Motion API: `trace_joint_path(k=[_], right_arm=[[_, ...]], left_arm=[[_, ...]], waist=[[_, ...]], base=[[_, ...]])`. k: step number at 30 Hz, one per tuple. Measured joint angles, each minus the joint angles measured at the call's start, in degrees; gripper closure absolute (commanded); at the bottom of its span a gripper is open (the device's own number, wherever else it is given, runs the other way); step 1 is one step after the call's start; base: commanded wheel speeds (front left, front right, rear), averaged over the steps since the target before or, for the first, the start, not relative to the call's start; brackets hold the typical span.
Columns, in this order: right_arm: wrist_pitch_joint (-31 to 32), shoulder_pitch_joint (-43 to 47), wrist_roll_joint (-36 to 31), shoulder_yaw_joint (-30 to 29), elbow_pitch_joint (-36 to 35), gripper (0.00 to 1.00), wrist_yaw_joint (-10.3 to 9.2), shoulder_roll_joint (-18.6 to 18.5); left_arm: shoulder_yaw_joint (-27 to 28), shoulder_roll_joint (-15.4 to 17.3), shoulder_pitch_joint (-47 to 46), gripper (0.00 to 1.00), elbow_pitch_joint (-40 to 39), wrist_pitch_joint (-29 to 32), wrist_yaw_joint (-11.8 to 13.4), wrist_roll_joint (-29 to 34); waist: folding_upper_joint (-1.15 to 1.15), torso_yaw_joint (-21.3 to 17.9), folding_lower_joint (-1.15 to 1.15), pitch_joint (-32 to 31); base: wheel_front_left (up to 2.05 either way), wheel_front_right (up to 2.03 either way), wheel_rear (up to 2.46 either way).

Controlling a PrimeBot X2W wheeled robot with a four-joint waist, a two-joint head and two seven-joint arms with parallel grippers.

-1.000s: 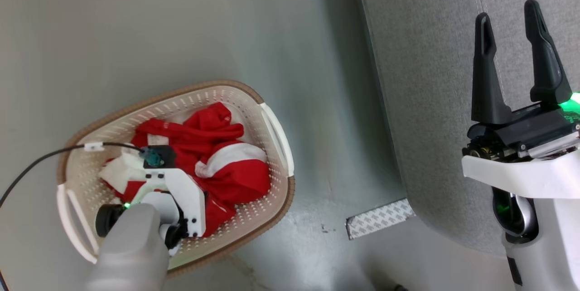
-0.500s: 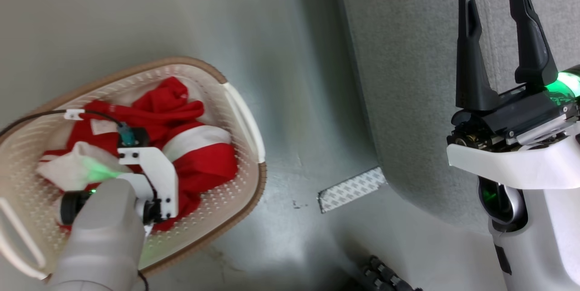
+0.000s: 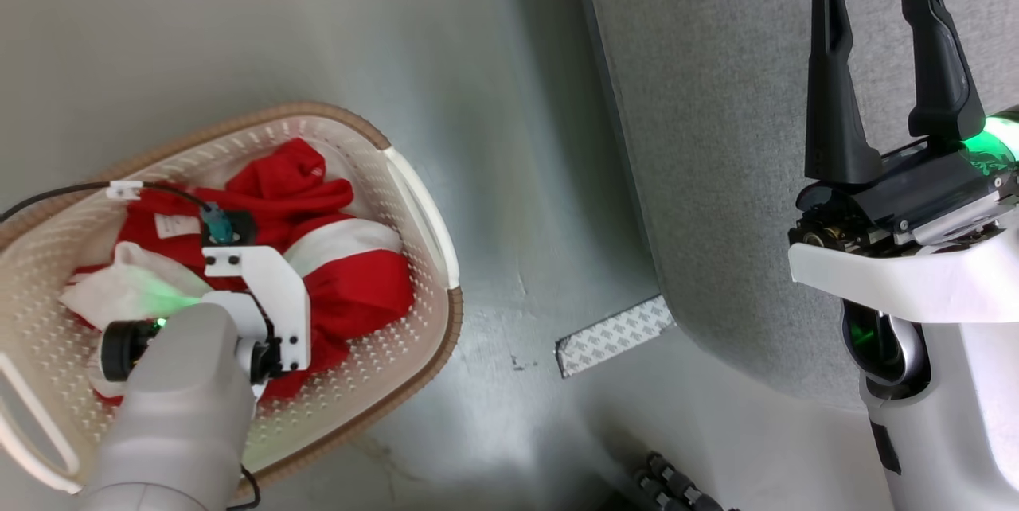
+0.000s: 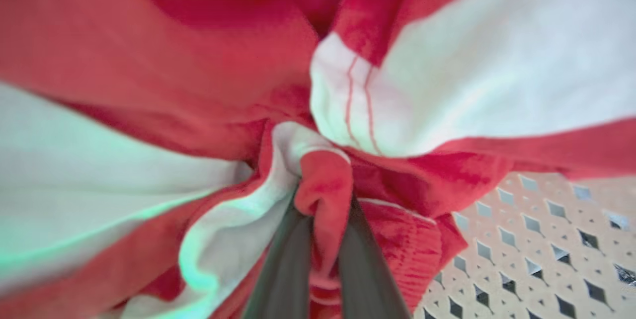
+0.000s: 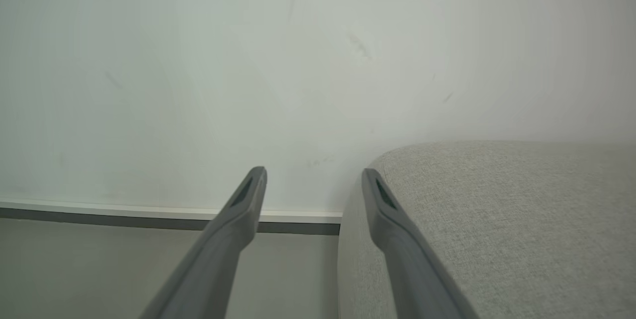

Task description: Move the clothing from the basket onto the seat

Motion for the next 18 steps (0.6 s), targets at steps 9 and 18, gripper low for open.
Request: trace_joint_path(k=[9, 18], right_arm=[[-0.01, 0.87, -1.99, -1.58, 0.93, 0.0, 0.0, 0.05], [-0.01, 5.03, -2.97, -2.78, 2.44, 0.0, 0.0, -2.25]], left_arm=[[0.14, -2.89, 2.49, 1.0, 0.05, -4.98, -2.8, -2.0], [-0.66, -5.68, 6.7, 1.0, -0.03, -12.54, -6.47, -4.58]], waist=[[0.0, 2.04, -0.01, -6.43], [0.0, 5.7, -0.01, -16.41]], base=[[0.0, 0.0, 0.0], [0.0, 0.0, 0.0]])
